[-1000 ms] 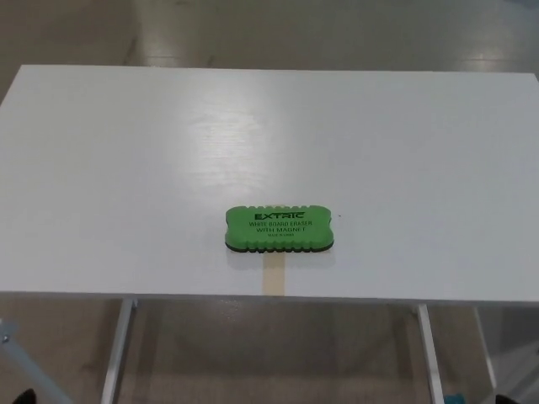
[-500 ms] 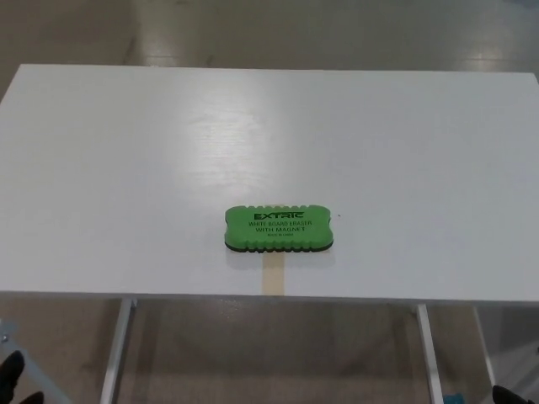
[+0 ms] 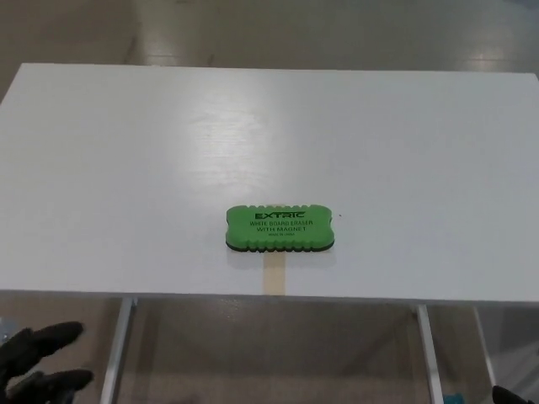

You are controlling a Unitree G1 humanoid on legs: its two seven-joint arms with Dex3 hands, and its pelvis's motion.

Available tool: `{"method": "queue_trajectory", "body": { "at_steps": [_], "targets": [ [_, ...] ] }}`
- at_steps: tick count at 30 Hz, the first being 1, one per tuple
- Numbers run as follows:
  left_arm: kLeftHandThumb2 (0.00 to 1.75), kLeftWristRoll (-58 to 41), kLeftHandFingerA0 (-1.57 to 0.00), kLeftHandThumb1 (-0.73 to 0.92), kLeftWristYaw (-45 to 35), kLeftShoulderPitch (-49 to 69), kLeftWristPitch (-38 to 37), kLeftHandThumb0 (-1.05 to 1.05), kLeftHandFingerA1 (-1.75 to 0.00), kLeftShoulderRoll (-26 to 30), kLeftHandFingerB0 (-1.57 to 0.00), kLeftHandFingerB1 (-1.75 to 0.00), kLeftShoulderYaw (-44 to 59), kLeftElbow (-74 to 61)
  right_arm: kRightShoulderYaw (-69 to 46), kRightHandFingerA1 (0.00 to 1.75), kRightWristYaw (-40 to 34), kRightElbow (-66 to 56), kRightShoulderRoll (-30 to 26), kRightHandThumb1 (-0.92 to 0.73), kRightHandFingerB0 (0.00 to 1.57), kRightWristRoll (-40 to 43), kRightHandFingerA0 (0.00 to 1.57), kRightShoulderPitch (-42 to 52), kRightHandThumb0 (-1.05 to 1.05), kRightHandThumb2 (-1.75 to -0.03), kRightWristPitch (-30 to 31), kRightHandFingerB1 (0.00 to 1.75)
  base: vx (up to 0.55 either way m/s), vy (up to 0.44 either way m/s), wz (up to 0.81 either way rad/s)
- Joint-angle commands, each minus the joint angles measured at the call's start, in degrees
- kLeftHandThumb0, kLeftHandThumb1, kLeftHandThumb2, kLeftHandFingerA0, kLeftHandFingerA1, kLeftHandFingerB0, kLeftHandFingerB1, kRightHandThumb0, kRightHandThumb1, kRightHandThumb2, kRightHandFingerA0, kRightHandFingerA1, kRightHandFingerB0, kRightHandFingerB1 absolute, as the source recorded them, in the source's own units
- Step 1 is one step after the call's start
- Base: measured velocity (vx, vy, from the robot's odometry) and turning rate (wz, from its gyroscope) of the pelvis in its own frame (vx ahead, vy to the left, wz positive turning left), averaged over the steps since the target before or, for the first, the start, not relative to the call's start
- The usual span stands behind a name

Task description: Use the left hand to press on the green eraser and wipe the desk from center to the left and then back to center.

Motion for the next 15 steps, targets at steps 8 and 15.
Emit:
{"method": "queue_trajectory", "body": {
  "at_steps": [8, 15],
  "targets": [
    [0.83, -20.49, -0.62, 0.82, -30.21, 5.61, 12.43, 0.05, -0.86, 10.36, -0.67, -1.14, -9.23, -29.95, 1.06, 0.44, -3.54, 1.23, -0.5, -0.73, 0.41, -1.28, 0.55, 0.08, -0.36, -0.62, -2.25, 0.35, 0.0, 0.0, 0.0],
    [0.96, -22.72, -0.73, 0.77, -20.49, 0.29, 14.04, 0.14, -0.92, 8.16, -0.83, -1.12, -6.41, -37.29, 1.18, 0.4, -3.91, 1.38, -0.21, -0.74, 0.44, -1.12, 0.54, 0.33, -0.38, -0.63, -1.58, 0.36, 0.0, 0.0, 0.0]
  ]
}}
